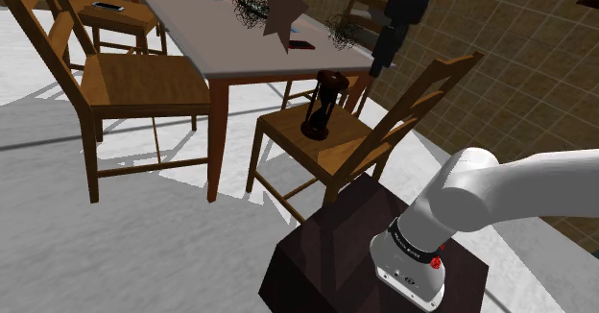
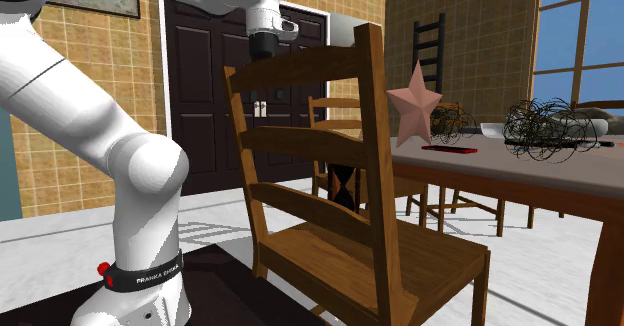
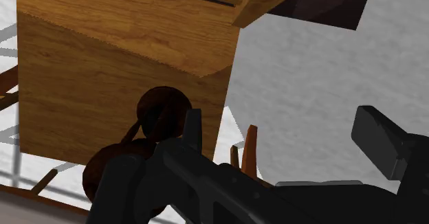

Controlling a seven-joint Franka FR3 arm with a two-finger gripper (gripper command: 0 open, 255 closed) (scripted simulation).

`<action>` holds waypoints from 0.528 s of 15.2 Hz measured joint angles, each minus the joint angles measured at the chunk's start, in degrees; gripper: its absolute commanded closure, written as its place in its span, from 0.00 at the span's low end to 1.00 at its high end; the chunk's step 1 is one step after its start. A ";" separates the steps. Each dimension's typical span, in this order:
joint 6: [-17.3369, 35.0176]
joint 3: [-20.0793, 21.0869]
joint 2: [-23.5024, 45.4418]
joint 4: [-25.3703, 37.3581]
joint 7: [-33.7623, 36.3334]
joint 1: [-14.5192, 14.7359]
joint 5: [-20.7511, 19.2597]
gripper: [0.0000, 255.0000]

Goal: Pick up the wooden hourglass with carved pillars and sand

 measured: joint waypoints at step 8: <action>8.23 -3.37 9.05 1.64 2.54 -3.43 -0.30 0.00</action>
